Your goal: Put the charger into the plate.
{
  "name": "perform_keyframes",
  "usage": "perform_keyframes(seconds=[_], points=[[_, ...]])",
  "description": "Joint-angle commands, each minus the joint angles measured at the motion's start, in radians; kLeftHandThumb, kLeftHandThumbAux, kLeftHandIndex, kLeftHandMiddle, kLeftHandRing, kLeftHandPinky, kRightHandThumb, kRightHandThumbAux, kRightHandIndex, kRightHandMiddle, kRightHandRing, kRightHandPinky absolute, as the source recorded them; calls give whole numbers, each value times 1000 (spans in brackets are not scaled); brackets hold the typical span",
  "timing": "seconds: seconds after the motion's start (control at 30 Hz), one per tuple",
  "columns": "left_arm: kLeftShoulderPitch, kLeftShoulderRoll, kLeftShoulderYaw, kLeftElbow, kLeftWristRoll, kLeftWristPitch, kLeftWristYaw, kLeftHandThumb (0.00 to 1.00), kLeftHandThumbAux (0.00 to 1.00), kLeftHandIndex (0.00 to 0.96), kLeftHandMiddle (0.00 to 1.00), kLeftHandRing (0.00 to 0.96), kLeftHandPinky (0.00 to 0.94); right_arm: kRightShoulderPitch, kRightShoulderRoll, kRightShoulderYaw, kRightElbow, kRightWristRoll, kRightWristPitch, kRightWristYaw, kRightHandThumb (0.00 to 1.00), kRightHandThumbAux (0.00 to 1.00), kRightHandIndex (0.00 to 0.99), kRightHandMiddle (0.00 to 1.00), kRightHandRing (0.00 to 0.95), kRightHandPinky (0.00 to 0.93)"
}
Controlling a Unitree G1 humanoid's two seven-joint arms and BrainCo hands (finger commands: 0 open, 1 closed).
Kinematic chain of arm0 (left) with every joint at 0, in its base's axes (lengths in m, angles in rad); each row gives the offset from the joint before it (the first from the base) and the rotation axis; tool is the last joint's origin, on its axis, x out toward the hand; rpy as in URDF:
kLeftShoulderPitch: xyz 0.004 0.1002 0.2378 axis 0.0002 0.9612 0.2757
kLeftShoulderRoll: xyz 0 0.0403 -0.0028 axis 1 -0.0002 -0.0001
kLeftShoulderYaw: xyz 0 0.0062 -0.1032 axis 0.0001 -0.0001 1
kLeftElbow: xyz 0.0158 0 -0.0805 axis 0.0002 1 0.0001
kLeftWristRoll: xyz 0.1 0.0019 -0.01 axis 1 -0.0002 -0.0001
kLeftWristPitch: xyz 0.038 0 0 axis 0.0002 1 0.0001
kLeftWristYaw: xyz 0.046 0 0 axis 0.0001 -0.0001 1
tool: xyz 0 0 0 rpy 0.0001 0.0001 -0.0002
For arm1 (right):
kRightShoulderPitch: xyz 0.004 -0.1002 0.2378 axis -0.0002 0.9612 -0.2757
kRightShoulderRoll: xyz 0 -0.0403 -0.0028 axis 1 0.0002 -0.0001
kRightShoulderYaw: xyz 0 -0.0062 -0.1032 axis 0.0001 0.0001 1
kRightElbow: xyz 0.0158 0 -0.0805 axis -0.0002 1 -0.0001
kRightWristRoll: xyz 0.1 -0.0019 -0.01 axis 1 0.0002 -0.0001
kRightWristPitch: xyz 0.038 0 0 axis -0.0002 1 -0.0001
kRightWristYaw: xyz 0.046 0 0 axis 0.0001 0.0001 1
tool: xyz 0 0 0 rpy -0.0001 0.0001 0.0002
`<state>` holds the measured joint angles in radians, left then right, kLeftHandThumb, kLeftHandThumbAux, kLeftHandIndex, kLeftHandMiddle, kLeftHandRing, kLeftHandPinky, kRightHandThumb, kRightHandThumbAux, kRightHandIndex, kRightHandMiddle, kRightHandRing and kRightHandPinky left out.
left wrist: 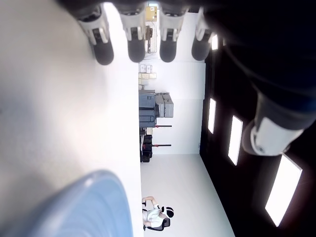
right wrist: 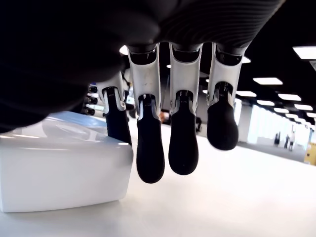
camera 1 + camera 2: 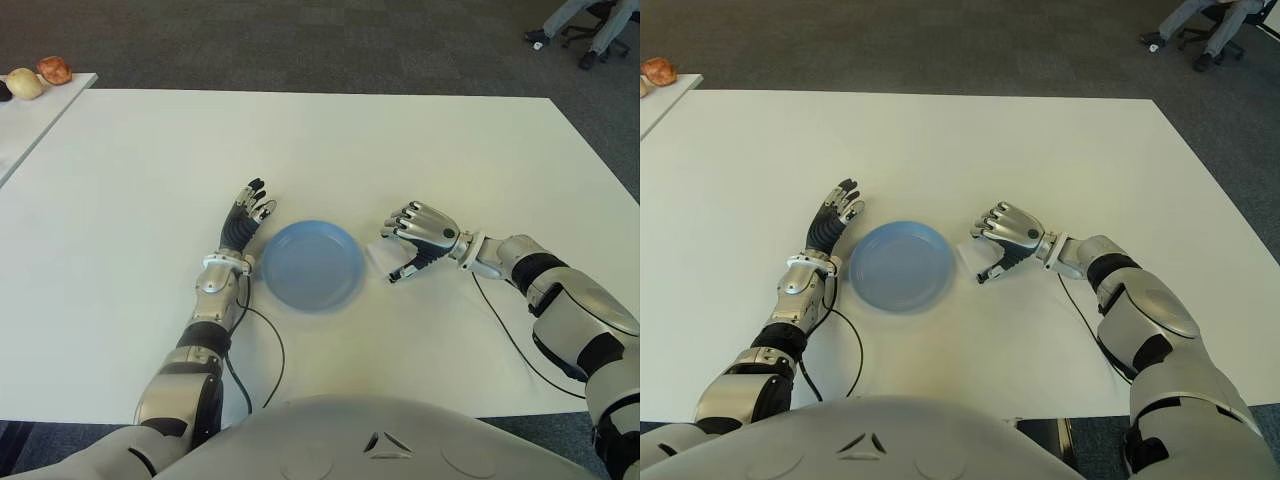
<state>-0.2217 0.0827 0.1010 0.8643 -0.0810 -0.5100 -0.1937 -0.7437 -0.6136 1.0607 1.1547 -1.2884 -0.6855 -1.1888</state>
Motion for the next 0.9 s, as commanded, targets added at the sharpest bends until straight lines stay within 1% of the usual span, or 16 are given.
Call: perform_keyframes(seconds=[0.03,0.3,0.6,0.73,0.9], points=[[60,-11,-6,63,4,65,-12,0,544,67,90,94,125,13,7,44,26,-58,75,-29,715,713,439,892,865,874],[55,-14,-10,70,13,65,0,0,547,70,100,101,124,8,10,66,32,-62,118,-66,717,712,440,890,883,876],[46,-16,-16,84,20,61,-1,0,535,73,109,112,142,0,7,72,26,-53,128,-82,720,711,440,891,884,885],[42,-19,-14,89,16,63,-3,0,532,78,116,119,149,-4,6,63,9,-44,125,-83,720,711,440,888,879,882],[37,-23,-12,96,15,63,-1,0,538,81,124,127,156,-21,0,35,-41,-22,109,-68,720,711,440,884,874,880]])
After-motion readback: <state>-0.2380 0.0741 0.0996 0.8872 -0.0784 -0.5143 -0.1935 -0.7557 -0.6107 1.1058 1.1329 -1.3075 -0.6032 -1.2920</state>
